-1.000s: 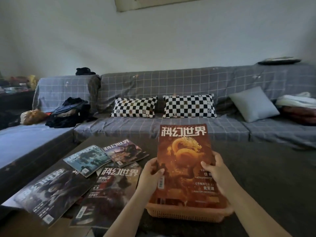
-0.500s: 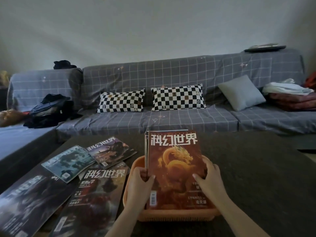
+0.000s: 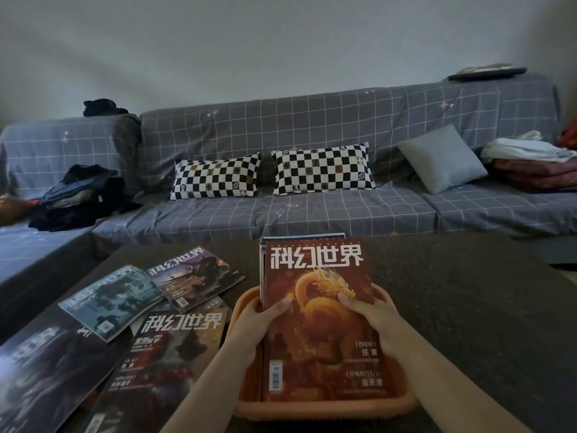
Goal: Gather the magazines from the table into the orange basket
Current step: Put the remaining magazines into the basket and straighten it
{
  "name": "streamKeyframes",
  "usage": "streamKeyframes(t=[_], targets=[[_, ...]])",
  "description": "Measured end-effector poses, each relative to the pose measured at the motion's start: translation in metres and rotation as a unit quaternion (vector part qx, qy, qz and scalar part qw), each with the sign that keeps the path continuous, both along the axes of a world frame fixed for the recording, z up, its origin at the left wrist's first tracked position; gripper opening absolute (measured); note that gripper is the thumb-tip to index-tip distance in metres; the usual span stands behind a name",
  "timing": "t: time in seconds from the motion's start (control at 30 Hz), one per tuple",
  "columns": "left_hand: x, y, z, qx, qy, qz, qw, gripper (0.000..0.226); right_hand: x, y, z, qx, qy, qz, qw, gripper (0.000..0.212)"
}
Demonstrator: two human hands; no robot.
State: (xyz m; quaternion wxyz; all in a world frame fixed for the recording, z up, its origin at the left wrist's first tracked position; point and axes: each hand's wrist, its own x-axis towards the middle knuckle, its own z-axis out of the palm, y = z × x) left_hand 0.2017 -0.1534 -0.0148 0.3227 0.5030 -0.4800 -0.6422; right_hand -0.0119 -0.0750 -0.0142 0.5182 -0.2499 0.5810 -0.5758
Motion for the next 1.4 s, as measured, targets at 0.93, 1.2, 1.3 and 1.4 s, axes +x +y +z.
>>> streamKeyframes(t=[0.93, 1.2, 1.3, 1.4], targets=[[0.006, -0.03, 0.027, -0.246, 0.042, -0.074, 0.966, 0.099, -0.022, 0.007, 0.037, -0.216, 0.228, 0.055, 0.948, 0.089], [-0.003, -0.034, 0.034, -0.21, 0.078, -0.131, 0.966, 0.133, -0.013, 0.002, 0.025, -0.218, 0.144, 0.059, 0.963, 0.103], [-0.007, -0.031, 0.028, -0.199, 0.097, -0.108, 0.969, 0.121, -0.008, -0.003, 0.023, -0.222, 0.112, 0.037, 0.968, 0.085], [-0.01, -0.031, 0.028, -0.2, 0.123, -0.071, 0.969, 0.124, -0.008, -0.009, 0.028, -0.243, 0.094, 0.043, 0.965, 0.076]])
